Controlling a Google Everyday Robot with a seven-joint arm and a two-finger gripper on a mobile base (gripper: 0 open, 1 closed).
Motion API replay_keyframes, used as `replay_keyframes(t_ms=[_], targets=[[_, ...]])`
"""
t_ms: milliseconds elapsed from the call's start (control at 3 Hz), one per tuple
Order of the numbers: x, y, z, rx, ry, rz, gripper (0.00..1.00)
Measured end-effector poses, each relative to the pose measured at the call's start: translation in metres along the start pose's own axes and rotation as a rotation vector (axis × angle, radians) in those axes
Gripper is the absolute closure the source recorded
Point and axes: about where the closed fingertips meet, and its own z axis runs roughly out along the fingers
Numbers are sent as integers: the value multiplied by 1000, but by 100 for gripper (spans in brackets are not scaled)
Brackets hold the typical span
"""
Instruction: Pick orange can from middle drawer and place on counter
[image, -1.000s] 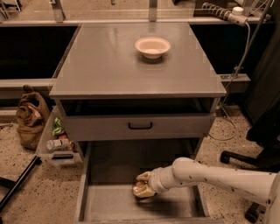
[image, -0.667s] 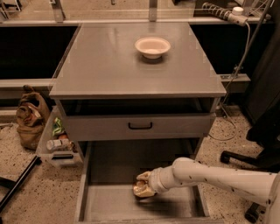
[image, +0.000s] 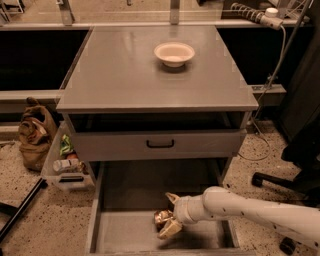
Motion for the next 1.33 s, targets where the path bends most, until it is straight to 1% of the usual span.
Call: replay_keyframes(t_ms=[333,1000,1333], targets=[[7,2,-5,14,-10,18,0],[19,-1,-4,8,-1,43,0],[25,-7,1,2,1,61,0]])
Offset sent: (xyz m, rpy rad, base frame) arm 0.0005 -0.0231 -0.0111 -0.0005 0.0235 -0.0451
